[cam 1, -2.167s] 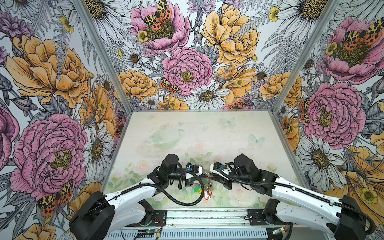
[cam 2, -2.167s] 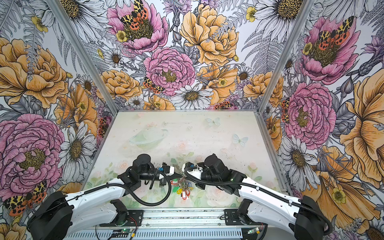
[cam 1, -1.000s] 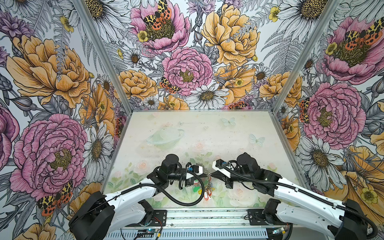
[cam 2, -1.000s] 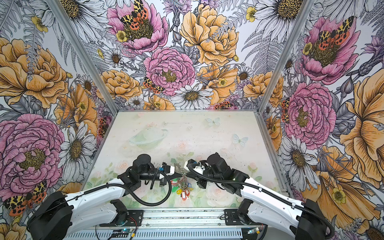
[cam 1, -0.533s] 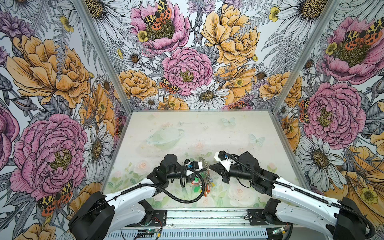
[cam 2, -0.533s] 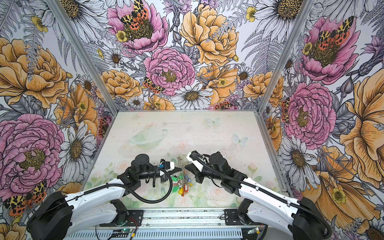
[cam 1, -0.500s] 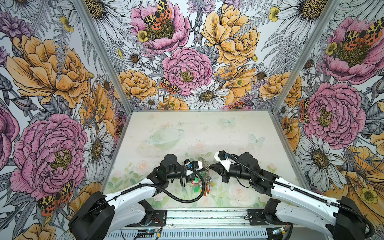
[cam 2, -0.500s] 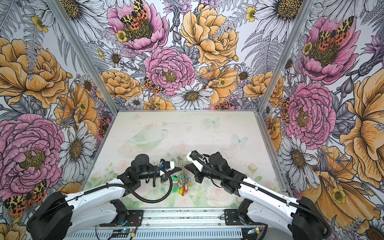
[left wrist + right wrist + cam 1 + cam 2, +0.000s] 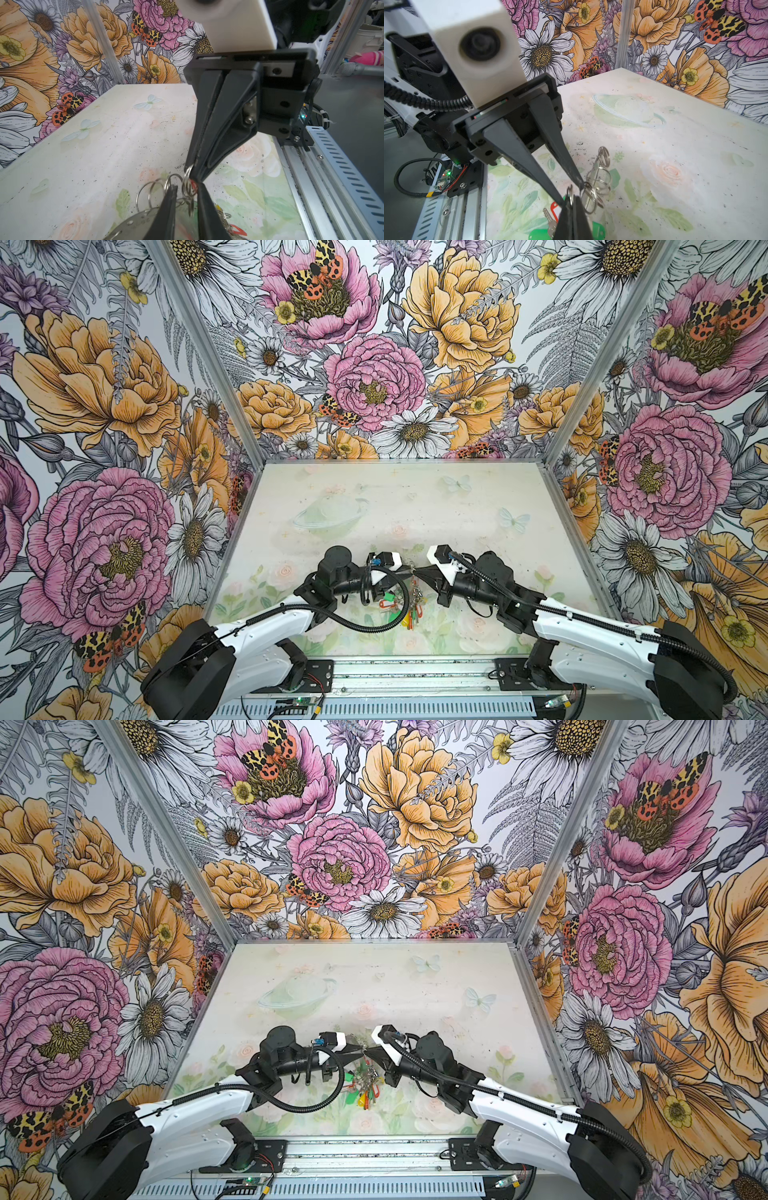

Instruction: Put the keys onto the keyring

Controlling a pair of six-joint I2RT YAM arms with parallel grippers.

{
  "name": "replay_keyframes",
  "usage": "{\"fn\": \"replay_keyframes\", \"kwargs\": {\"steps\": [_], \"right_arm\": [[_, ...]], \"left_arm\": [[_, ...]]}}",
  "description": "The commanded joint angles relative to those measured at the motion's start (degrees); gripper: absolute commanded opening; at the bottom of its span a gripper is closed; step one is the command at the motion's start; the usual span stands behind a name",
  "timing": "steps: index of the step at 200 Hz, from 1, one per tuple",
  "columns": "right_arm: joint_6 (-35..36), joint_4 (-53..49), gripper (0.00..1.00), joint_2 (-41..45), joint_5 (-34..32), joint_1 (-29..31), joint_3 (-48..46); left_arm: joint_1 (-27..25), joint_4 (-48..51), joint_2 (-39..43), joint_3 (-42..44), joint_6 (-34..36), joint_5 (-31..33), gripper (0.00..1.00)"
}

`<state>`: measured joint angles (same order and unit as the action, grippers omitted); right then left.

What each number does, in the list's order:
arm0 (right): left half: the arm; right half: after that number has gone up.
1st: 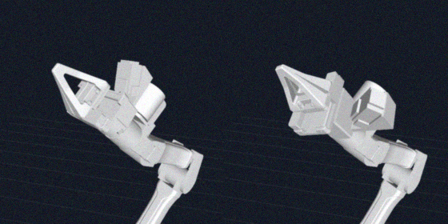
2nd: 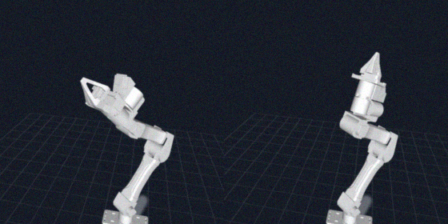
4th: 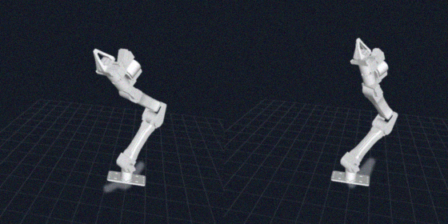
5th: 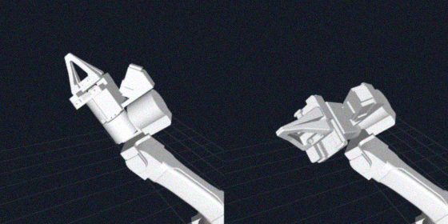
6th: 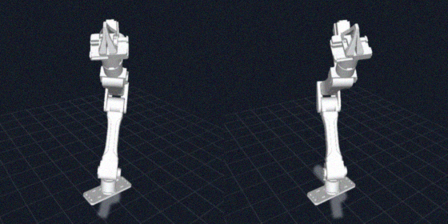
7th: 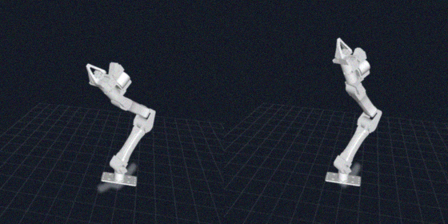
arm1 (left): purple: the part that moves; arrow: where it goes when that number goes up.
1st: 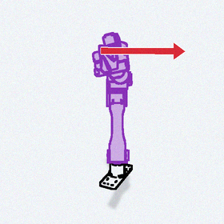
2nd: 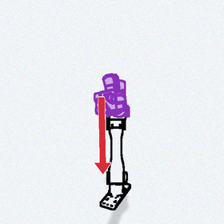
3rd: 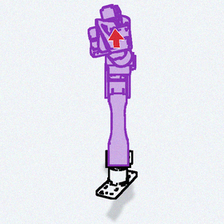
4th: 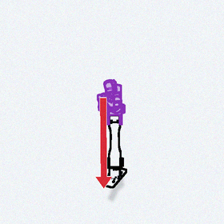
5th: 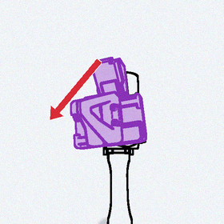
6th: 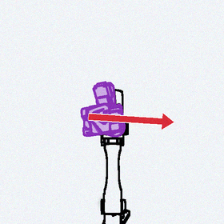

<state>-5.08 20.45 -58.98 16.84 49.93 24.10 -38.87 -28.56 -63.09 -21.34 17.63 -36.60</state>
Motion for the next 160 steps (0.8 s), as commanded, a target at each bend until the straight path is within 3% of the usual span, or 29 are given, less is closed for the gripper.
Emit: {"fn": "replay_keyframes", "kwargs": {"steps": [1,100,160], "right_arm": [[2.32,4.71,0.0,0.35,1.55,0.17,-0.23],[3.29,11.41,0.0,1.8,1.68,-0.05,-3.16],[4.92,9.67,0.0,1.72,3.72,-0.03,-3.26]], "left_arm": [[0.82,-3.09,1.04,-0.01,-2.59,-3.28,0.24],[0.86,2.52,-2.39,-3.03,-1.59,-7.46,0.2],[0.85,2.63,-2.28,-3.4,-1.46,-6.99,0.0]]}}
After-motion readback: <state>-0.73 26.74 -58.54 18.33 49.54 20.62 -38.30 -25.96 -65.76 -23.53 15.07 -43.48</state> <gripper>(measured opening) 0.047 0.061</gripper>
